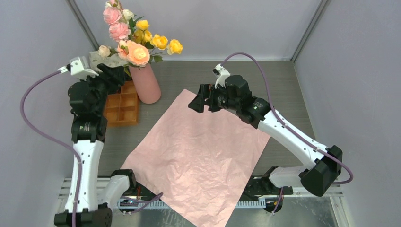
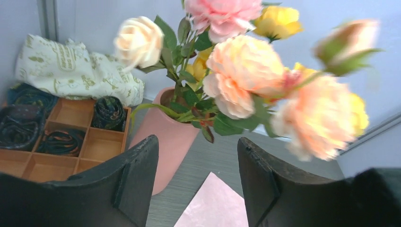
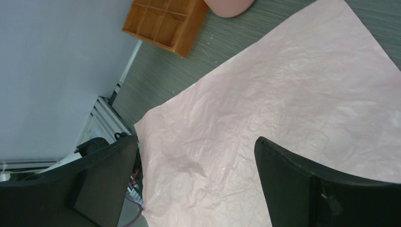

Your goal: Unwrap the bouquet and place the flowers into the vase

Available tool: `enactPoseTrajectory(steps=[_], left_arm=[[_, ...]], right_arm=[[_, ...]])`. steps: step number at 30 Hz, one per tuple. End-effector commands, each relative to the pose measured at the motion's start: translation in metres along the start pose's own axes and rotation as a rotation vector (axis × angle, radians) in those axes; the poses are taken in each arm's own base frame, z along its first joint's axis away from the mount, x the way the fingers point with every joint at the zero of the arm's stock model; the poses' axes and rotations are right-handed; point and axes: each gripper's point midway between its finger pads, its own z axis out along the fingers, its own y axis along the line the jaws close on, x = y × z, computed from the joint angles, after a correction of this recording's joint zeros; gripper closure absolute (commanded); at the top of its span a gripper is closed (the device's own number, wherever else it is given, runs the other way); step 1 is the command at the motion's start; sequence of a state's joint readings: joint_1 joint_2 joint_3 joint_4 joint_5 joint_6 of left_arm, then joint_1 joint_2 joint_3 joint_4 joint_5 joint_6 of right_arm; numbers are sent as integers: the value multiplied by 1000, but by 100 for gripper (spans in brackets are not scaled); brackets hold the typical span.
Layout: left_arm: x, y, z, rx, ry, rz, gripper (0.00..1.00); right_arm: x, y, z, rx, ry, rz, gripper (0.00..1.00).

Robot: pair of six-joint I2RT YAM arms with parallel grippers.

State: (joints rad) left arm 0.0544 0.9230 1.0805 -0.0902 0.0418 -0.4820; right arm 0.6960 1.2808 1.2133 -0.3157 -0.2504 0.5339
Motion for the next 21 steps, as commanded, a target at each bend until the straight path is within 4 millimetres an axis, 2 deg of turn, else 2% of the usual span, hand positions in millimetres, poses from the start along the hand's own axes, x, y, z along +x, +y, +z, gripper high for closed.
enactPoseTrajectory(steps=[1, 7, 12, 14, 17, 21], left_arm=[[-44, -18, -60, 12, -64, 49, 37], [-58, -25, -123, 6, -72, 86, 35], [-65, -36, -169, 38, -70, 105, 32], [-70, -50, -187, 100, -64, 102, 31], [-76, -83, -214, 252, -43, 75, 29], [-76, -123, -247, 462, 25, -18, 30]], right_arm=[[-26, -5, -19, 96, -89, -6, 1], [-32, -23, -32, 211, -128, -7, 0], [-39, -42, -57, 334, -200, -20, 1], [-40, -48, -70, 377, -228, -25, 0], [-40, -64, -95, 476, -270, -21, 1], [-38, -80, -141, 591, -359, 12, 0]])
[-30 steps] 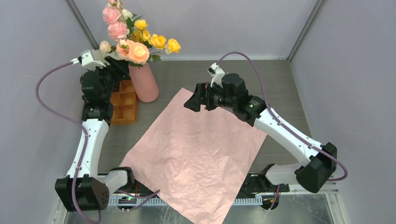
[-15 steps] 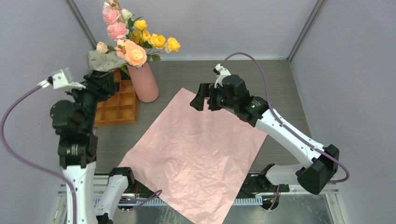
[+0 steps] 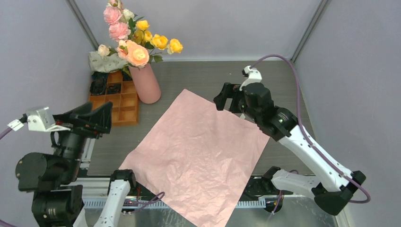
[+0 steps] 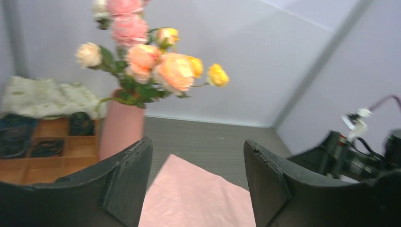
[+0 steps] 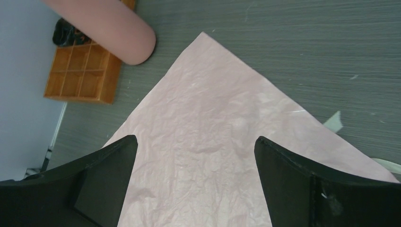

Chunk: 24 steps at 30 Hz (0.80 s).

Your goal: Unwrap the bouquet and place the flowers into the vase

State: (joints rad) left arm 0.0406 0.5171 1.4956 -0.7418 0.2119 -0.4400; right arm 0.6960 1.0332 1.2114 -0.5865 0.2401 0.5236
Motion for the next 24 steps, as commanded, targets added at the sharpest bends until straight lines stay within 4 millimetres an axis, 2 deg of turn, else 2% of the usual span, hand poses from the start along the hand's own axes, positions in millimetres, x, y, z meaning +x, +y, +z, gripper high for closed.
enactPoseTrajectory(steps=[1, 4, 8, 11, 16, 24], left_arm=[[7, -55, -27, 278, 97, -149, 30], [15, -59, -39, 311, 102, -226, 30], [24, -35, -58, 185, 96, -215, 30], [19, -21, -75, 116, 63, -176, 30], [6, -12, -91, 68, 16, -143, 29], [5, -6, -94, 41, 7, -130, 29]], right_arm=[[-18, -50, -39, 204, -140, 44, 1], [-16, -73, -65, 268, -187, 81, 0], [-12, -95, -91, 316, -230, 108, 0], [-11, -103, -104, 330, -255, 126, 0], [-11, -107, -113, 328, -274, 151, 1], [-9, -112, -117, 339, -284, 160, 0]])
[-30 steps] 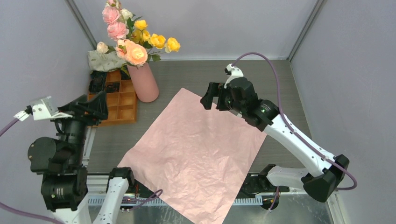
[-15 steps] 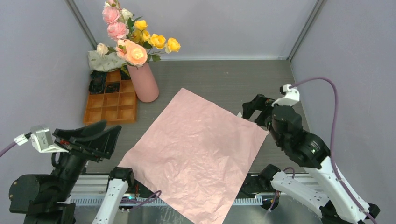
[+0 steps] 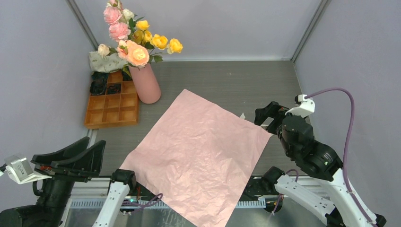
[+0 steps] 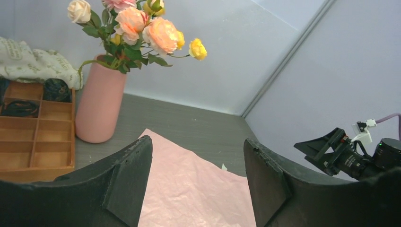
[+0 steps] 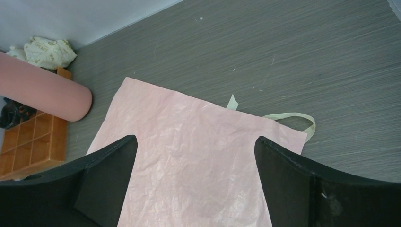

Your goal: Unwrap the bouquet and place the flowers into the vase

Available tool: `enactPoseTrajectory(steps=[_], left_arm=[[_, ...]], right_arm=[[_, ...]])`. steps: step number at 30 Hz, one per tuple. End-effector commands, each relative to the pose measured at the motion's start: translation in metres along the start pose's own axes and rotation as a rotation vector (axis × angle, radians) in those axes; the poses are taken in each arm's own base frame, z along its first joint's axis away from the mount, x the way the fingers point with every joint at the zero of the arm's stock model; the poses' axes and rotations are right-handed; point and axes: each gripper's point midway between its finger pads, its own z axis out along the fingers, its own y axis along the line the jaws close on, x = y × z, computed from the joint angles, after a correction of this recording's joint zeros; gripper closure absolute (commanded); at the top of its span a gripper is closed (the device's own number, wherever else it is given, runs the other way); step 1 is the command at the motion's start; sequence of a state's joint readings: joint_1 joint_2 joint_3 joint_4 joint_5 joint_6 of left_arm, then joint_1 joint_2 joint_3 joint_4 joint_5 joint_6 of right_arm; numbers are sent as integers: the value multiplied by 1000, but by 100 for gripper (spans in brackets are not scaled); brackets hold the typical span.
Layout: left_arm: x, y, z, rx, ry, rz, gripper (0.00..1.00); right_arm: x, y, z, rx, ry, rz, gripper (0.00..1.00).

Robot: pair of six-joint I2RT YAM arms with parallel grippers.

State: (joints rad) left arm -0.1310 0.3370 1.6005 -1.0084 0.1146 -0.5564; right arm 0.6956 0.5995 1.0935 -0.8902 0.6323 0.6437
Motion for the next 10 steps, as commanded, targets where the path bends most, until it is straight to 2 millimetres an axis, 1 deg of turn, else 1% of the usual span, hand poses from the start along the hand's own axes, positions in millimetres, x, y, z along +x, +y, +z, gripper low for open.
enactPoseTrajectory(steps=[1, 5, 10], left_arm=[[0, 8, 2, -33, -1, 25, 29], [2, 10, 3, -37, 5, 26, 29], [3, 12, 3, -46, 5, 31, 28]], right_arm=[[-10, -7, -3, 29, -48, 40, 1], [-11, -17, 0, 96, -57, 23, 0], [-13, -21, 0, 120, -72, 32, 1]])
